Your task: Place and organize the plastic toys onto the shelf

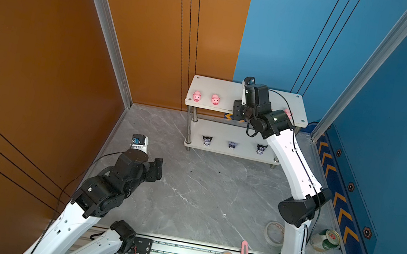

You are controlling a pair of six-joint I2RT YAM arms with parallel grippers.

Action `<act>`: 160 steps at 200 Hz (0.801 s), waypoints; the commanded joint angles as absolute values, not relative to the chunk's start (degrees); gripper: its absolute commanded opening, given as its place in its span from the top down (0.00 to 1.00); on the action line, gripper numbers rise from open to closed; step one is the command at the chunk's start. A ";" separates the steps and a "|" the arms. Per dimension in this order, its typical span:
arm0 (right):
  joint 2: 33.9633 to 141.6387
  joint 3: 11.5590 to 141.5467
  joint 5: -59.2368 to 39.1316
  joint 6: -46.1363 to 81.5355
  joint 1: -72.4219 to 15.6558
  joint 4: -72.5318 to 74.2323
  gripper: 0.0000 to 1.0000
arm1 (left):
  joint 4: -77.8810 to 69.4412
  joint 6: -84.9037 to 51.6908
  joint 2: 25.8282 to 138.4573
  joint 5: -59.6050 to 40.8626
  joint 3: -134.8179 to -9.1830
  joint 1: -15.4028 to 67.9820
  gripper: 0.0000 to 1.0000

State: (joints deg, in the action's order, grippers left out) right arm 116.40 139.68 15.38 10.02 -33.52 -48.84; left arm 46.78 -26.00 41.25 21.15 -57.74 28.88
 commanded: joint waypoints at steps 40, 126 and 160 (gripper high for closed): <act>115.42 140.83 17.26 11.00 -33.35 -48.86 0.61 | 47.80 -25.53 40.89 19.96 -57.63 27.89 0.18; 113.69 140.67 19.66 10.99 -34.02 -50.08 0.69 | 47.75 -25.40 39.81 19.32 -57.00 27.26 0.16; 112.88 140.24 20.82 11.30 -34.03 -50.70 0.70 | 47.77 -25.40 39.82 18.90 -56.94 26.98 0.16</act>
State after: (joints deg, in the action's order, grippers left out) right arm 116.36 139.68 18.26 10.55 -33.85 -48.90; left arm 47.03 -25.98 40.12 20.08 -57.47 27.70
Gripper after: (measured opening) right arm 0.302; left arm 0.842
